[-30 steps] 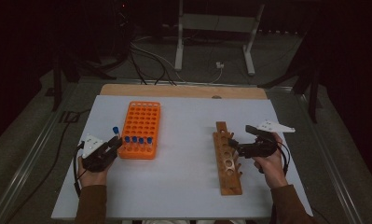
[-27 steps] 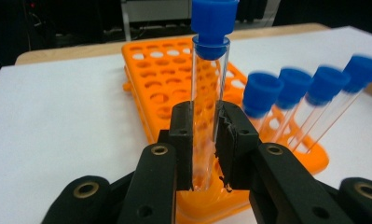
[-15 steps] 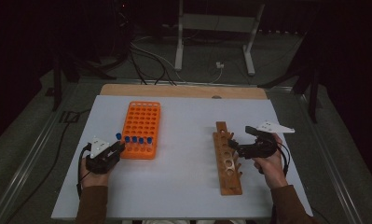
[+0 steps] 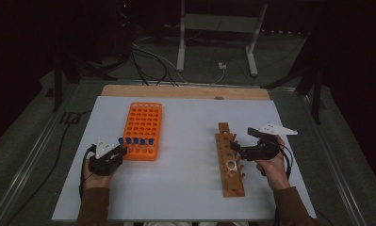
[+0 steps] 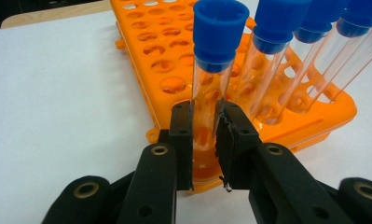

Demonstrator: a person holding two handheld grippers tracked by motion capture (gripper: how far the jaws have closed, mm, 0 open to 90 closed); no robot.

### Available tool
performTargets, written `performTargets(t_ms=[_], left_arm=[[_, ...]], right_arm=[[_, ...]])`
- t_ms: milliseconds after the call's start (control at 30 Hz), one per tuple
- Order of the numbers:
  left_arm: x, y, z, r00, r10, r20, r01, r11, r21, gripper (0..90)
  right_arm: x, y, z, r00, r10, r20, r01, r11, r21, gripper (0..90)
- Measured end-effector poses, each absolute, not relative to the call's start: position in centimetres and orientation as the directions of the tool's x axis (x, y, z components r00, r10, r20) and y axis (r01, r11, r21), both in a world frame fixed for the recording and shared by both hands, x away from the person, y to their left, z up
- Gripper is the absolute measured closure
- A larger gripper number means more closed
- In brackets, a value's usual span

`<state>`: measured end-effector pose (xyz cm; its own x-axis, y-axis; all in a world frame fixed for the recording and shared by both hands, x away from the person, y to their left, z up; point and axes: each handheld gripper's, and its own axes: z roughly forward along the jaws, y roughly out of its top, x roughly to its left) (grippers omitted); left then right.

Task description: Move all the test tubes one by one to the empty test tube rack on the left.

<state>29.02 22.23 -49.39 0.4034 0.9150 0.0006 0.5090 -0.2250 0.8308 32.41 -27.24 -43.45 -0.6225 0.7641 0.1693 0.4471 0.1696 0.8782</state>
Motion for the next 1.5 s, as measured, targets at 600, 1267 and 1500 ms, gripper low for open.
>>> performTargets(t_ms=[600, 1267, 1500], left_arm=[[28.5, 22.9, -48.6, 0.396, 0.914, -0.083, 0.503, -0.140, 0.853, 58.7], [25.7, 21.6, -45.7, 0.442, 0.891, -0.107, 0.319, -0.045, 0.947, 18.5], [25.3, 21.3, -45.4, 0.440, 0.891, -0.113, 0.295, -0.025, 0.955, 10.4]], right_arm=[[32.1, -27.1, -43.6, -0.628, 0.760, 0.169, 0.443, 0.170, 0.880, 0.0], [30.3, -27.2, -44.0, -0.651, 0.743, 0.157, 0.388, 0.147, 0.910, 0.0], [29.3, -27.5, -44.1, -0.653, 0.741, 0.155, 0.349, 0.112, 0.930, 0.0]])
